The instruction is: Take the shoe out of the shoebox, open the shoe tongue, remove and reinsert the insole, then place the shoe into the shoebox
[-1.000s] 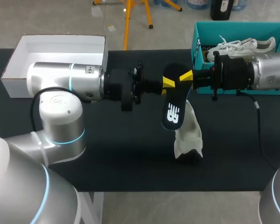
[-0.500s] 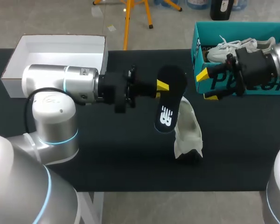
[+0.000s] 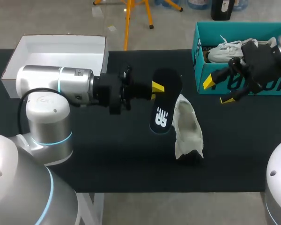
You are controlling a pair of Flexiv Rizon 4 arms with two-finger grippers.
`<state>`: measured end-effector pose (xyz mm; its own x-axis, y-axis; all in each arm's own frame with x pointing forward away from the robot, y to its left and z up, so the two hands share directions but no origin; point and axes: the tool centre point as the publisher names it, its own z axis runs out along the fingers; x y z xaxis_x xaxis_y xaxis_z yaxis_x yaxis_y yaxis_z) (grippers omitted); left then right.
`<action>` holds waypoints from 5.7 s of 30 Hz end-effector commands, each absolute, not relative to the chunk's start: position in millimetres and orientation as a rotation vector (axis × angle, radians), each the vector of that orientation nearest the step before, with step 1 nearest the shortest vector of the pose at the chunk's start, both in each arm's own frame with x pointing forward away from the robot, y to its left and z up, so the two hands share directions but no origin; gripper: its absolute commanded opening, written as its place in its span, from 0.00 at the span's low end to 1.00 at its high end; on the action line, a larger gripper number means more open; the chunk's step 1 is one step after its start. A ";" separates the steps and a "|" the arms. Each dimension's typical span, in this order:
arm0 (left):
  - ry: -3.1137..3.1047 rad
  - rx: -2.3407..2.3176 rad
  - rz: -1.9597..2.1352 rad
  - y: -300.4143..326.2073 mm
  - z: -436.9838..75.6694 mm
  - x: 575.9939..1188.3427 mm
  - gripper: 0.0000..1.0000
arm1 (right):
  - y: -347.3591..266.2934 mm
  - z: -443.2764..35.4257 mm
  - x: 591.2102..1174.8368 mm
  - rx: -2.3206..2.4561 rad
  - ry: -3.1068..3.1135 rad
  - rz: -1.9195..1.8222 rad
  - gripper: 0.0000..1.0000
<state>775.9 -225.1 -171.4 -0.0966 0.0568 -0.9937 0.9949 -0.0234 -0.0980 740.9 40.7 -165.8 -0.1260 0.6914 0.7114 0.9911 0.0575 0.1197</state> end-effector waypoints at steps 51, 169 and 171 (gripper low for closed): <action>1.347 1.209 -1.391 -228.4 -179.6 775.8 0.00 | -9.5 -173.3 685.9 -1.569 -2.301 -0.854 1.00; 1.959 1.184 -1.505 -307.4 -331.2 760.9 0.19 | -9.5 -173.3 685.9 -1.569 -2.301 -0.854 1.00; 1.963 1.193 -1.507 -308.8 -331.6 758.6 0.00 | -9.5 -173.3 685.9 -1.569 -2.301 -0.854 1.00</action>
<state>757.6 -305.9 -333.4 -0.5616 0.3733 -0.7384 0.8078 0.0543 -0.5870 686.4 -10.1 -172.0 -0.4027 0.7716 0.4923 0.9059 0.2591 0.3350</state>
